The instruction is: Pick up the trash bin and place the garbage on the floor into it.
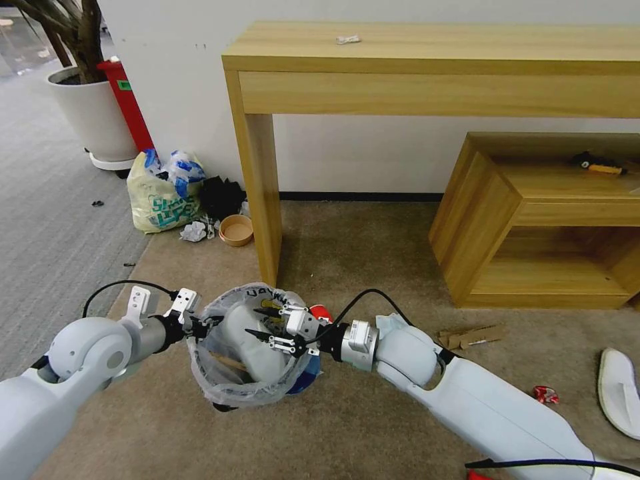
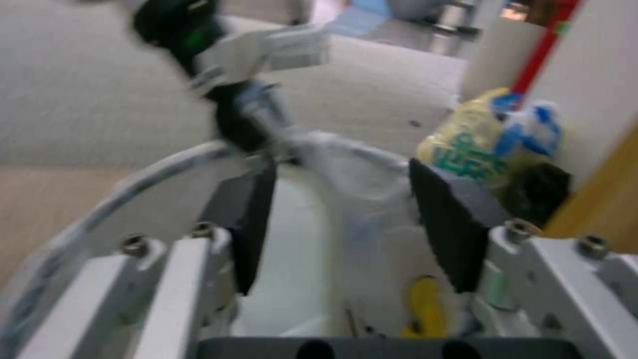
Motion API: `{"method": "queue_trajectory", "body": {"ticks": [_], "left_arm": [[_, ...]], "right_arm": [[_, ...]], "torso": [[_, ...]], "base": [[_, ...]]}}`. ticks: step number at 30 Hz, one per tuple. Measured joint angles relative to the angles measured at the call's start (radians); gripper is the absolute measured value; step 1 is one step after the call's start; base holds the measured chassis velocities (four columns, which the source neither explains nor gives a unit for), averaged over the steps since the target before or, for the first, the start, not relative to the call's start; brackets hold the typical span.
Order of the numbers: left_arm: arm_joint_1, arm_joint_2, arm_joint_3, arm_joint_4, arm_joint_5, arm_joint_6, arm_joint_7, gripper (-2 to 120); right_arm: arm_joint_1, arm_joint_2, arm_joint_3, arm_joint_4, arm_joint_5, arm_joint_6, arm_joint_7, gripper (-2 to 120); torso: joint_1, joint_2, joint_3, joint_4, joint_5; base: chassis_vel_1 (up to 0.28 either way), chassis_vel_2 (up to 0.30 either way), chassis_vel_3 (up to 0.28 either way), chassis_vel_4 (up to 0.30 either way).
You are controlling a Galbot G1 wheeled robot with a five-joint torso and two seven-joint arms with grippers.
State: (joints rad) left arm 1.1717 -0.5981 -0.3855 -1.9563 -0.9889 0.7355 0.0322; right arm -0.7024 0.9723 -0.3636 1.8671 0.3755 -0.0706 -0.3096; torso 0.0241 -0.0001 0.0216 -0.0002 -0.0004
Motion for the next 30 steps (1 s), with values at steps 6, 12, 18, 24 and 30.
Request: {"method": "queue_trajectory", "body": {"ticks": [6,12,18,24,30], "left_arm": [[0.082,-0.002,-0.071,-0.011,0.04,0.0,0.007,0],[0.137,-0.014,-0.132,-0.017,0.065,0.0,0.012,0],[0.138,-0.04,-0.143,-0.019,0.084,0.0,0.012,0],[0.131,-0.046,-0.136,-0.019,0.09,0.0,0.011,0],[0.125,-0.055,-0.135,-0.002,0.094,0.0,0.011,0]], "right_arm": [[-0.012,0.005,0.077,0.014,0.094,-0.071,0.096,78],[-0.027,0.009,0.178,-0.036,0.173,-0.123,0.144,98],[-0.065,0.027,0.242,-0.157,0.226,-0.16,0.187,100],[-0.106,0.082,0.261,-0.29,0.279,-0.212,0.301,100],[-0.102,0.263,0.218,-0.418,0.449,-0.309,0.524,100]], "torso": [[0.0,0.0,0.0,0.0002,0.0],[0.0,0.0,0.0,0.0003,0.0],[0.0,0.0,0.0,0.0001,0.0],[0.0,0.0,0.0,-0.0002,-0.0001],[0.0,0.0,0.0,0.0004,0.0]], "base": [[0.0,0.0,0.0,0.0],[0.0,0.0,0.0,0.0],[0.0,0.0,0.0,0.0],[0.0,0.0,0.0,0.0],[0.0,0.0,0.0,0.0]]}}
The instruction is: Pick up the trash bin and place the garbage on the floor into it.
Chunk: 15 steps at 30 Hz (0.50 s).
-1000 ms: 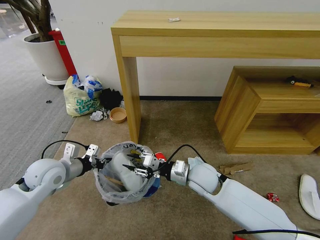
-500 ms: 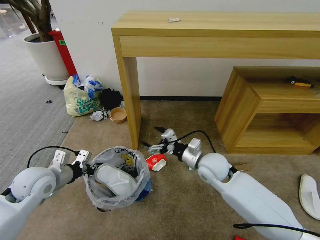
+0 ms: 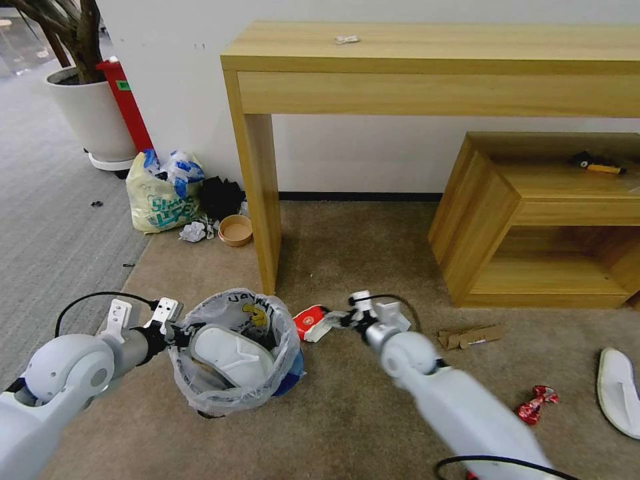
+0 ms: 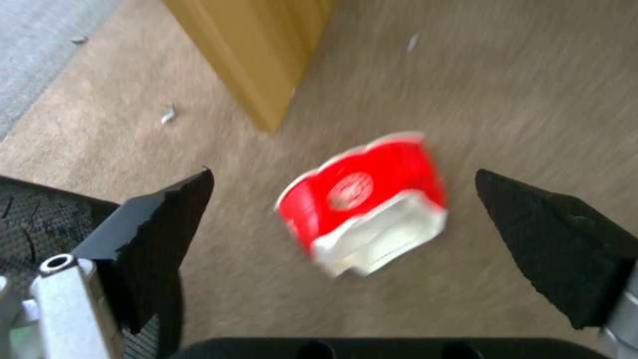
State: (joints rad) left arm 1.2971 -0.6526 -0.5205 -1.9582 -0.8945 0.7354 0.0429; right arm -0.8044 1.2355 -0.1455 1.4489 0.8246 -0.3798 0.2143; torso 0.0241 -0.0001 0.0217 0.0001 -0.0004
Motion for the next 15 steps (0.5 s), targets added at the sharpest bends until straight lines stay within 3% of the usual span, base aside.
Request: {"method": "queue_trajectory", "body": {"ticks": [2,4,8,15], "left_arm": [[-0.001,-0.003,-0.002,0.001,0.0,0.0,-0.001,0],[-0.003,-0.003,-0.014,0.004,-0.002,0.0,-0.001,0],[-0.005,-0.002,-0.024,0.012,-0.002,0.0,0.001,0],[-0.014,-0.006,-0.054,0.039,0.006,0.0,0.003,0]], "right_arm": [[0.013,0.028,-0.005,-0.022,0.028,-0.019,0.033,100],[0.065,0.097,-0.012,-0.1,0.117,-0.063,0.141,100],[0.118,0.154,0.0,-0.202,0.177,-0.089,0.212,100],[0.186,0.233,0.019,-0.386,0.229,-0.108,0.255,100]], "torso": [[0.0,0.0,0.0,0.0002,-0.0003],[0.0,0.0,0.0,0.0,0.0],[0.0,0.0,0.0,-0.0001,-0.0002],[0.0,0.0,0.0,-0.0004,-0.0004]], "base": [[0.0,0.0,0.0,0.0],[0.0,0.0,0.0,0.0],[0.0,0.0,0.0,0.0],[0.0,0.0,0.0,0.0]]}}
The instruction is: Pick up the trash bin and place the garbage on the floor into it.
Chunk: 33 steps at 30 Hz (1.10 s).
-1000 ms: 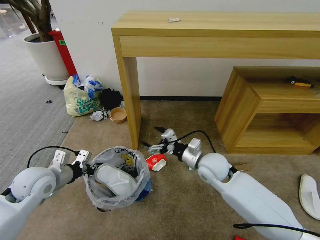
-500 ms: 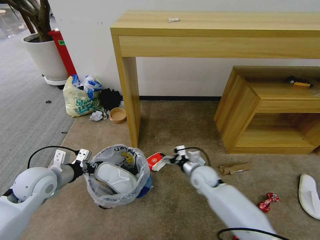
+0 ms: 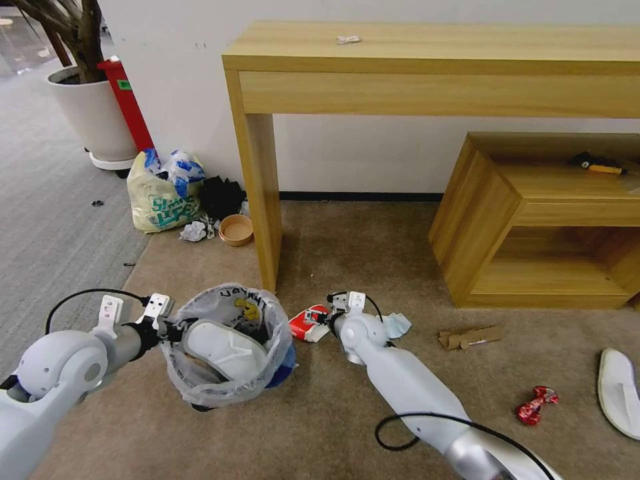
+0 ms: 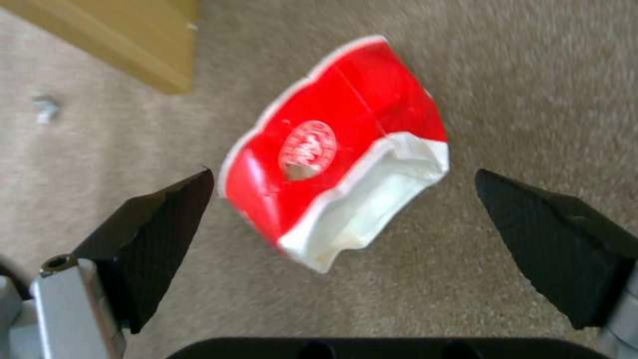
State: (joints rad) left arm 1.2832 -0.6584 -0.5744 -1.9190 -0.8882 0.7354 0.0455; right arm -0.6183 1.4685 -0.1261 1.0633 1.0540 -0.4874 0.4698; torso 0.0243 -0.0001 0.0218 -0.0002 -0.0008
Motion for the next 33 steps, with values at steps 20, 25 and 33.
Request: {"method": "queue_trajectory", "body": {"ticks": [20,25,33], "left_arm": [[-0.006,0.022,-0.042,0.011,-0.003,0.0,0.034,0],[-0.006,0.022,-0.042,0.01,-0.003,0.0,0.035,0],[-0.006,0.022,-0.041,0.001,-0.004,0.0,0.038,0]], "right_arm": [[0.125,0.143,0.115,-0.391,-0.07,0.059,-0.087,82],[0.127,0.142,0.133,-0.413,-0.08,0.066,-0.121,67],[0.127,0.141,0.152,-0.433,-0.113,0.083,-0.204,34]], "torso": [[0.0,0.0,0.0,0.0001,0.0003],[0.0,0.0,0.0,0.0002,0.0004],[0.0,0.0,0.0,0.0001,0.0004]], "base": [[0.0,0.0,0.0,0.0],[0.0,0.0,0.0,0.0],[0.0,0.0,0.0,0.0]]}}
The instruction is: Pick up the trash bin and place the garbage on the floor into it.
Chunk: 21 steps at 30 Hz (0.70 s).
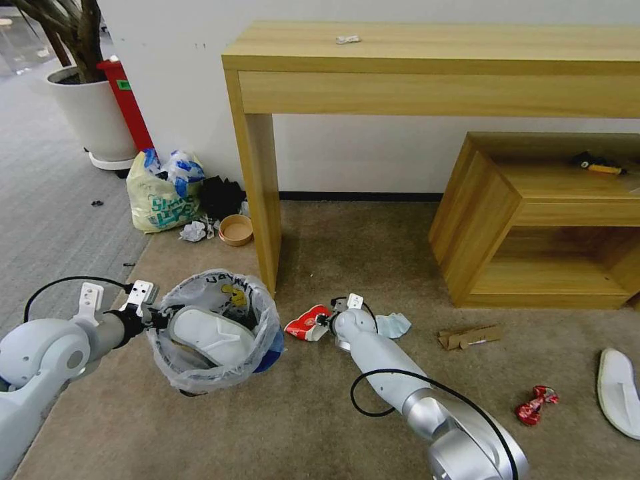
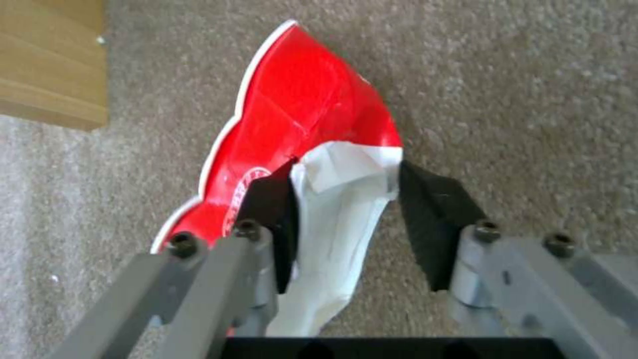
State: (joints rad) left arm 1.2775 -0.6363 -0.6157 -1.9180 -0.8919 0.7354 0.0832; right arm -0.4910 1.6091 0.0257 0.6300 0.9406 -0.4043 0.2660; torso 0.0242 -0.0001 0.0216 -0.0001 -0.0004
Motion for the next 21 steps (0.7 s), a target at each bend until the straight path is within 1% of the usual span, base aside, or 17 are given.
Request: {"method": "queue_trajectory", "body": {"ticks": [1,4,5,7,8,10,11,12,14,18,21], "left_arm": [[0.0,0.0,0.0,0.0,0.0,0.0,0.0,0],[0.003,-0.001,0.0,-0.001,0.001,0.0,0.001,0],[0.003,-0.001,0.0,-0.001,0.001,0.0,0.001,0],[0.003,-0.003,0.0,-0.004,0.002,0.0,0.002,0],[0.003,-0.003,0.0,-0.004,0.002,0.0,0.002,0],[0.002,-0.003,0.0,-0.004,0.002,0.0,0.002,0],[0.002,-0.003,0.0,-0.004,0.002,0.0,0.002,0],[0.002,-0.003,0.0,-0.004,0.003,0.0,0.003,0],[0.002,-0.003,0.0,-0.005,0.003,0.0,0.005,0],[0.003,-0.007,-0.001,-0.006,0.006,0.0,0.007,0],[0.003,-0.014,-0.001,-0.011,0.011,0.0,0.01,0]], "right_arm": [[0.0,0.0,0.0,0.0,0.0,0.0,0.0,34],[-0.003,0.0,0.001,0.001,-0.019,0.007,-0.02,24],[-0.003,0.0,0.001,0.001,-0.019,0.007,-0.02,24],[-0.008,0.0,0.0,0.001,-0.041,0.016,-0.031,17],[-0.008,0.0,0.0,0.001,-0.041,0.016,-0.031,17],[-0.017,0.0,0.0,0.01,-0.076,0.026,-0.045,11],[-0.017,0.0,0.0,0.01,-0.076,0.026,-0.045,11],[-0.025,-0.001,-0.002,0.019,-0.101,0.036,-0.058,7],[-0.035,-0.001,-0.004,0.034,-0.119,0.043,-0.069,3],[-0.053,-0.001,-0.011,0.063,-0.14,0.059,-0.084,2],[-0.078,-0.018,-0.022,0.115,-0.164,0.096,-0.115,2]], "torso": [[0.0,0.0,0.0,0.0,0.0],[0.0,0.0,0.0,0.0001,0.0001],[0.0,0.0,0.0,0.0001,0.0001],[0.0,0.0,0.0,0.0003,0.0001],[0.0,0.0,0.0,0.0003,0.0001],[0.0,0.0,0.0,0.0003,0.0001],[0.0,0.0,0.0,0.0003,0.0001],[0.0,0.0,0.0,0.0002,0.0001],[0.0,0.0,0.0,0.0,0.0001],[0.0,0.0,0.0,-0.0001,0.0001],[0.0,0.0,0.0,0.0003,0.0001]], "base": [[0.0,0.0,0.0,0.0],[0.0,0.0,0.0,0.0],[0.0,0.0,0.0,0.0],[0.0,0.0,0.0,0.0],[0.0,0.0,0.0,0.0],[0.0,0.0,0.0,0.0],[0.0,0.0,0.0,0.0],[0.0,0.0,0.0,0.0],[0.0,0.0,0.0,0.0],[0.0,0.0,0.0,0.0],[0.0,0.0,0.0,0.0]]}}
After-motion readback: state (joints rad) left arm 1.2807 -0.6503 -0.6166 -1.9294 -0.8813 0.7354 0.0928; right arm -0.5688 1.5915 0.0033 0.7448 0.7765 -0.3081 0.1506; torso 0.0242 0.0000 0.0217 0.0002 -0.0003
